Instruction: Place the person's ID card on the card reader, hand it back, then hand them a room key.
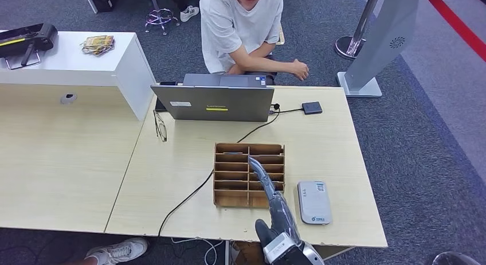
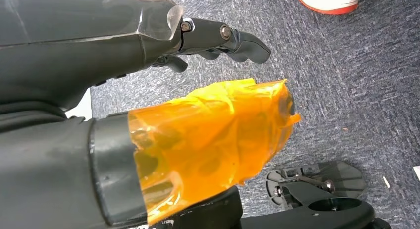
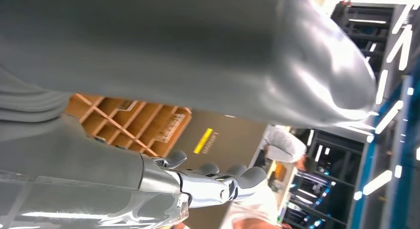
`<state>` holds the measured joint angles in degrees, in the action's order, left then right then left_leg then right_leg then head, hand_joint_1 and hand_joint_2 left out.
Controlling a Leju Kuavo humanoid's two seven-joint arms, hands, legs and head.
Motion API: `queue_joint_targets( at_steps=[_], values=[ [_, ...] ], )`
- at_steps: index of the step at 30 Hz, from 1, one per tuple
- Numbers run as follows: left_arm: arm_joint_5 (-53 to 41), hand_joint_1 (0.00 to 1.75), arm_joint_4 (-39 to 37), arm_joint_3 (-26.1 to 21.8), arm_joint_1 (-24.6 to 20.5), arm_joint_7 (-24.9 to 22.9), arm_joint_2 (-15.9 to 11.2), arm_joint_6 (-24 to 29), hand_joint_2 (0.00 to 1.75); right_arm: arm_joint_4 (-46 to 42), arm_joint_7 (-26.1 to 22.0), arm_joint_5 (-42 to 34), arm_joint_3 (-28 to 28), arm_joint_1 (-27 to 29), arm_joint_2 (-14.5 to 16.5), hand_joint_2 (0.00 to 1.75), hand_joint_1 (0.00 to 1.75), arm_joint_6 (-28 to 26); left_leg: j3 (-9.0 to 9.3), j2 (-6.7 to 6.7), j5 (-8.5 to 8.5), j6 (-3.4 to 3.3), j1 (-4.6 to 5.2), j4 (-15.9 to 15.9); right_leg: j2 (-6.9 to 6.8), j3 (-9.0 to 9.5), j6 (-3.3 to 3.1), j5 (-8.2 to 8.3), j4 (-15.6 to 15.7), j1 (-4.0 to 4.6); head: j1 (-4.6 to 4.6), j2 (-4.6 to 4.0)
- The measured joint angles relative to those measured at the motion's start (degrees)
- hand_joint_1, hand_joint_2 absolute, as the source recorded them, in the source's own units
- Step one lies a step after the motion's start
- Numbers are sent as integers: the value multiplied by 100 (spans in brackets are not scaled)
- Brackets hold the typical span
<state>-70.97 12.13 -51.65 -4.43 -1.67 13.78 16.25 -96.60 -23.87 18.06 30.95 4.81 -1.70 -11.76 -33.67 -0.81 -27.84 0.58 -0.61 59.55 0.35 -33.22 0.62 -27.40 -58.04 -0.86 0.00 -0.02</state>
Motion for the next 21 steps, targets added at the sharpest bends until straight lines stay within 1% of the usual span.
queue_joint_targets(
  at_steps=[2,6,14,21],
  values=[
    [-1,0,0,-1,0,-4,0,1,0,81,14,30,1,12,-5,0,0,-23,0,0,0,0,0,0,0,0,0,0,0,0,0,0],
    [-8,0,0,-2,-2,-14,1,-1,0,213,82,134,2,29,-14,175,0,-133,0,0,0,0,0,0,0,0,0,0,0,0,0,0],
    [-26,0,0,-4,2,28,-1,5,0,383,201,403,21,42,-24,175,0,-437,0,0,0,0,0,0,0,0,0,0,0,0,0,0],
    [-28,0,0,-4,4,31,-1,5,0,479,365,818,37,45,-39,175,0,-780,0,0,0,0,0,0,0,0,0,0,0,0,0,0]
  ],
)
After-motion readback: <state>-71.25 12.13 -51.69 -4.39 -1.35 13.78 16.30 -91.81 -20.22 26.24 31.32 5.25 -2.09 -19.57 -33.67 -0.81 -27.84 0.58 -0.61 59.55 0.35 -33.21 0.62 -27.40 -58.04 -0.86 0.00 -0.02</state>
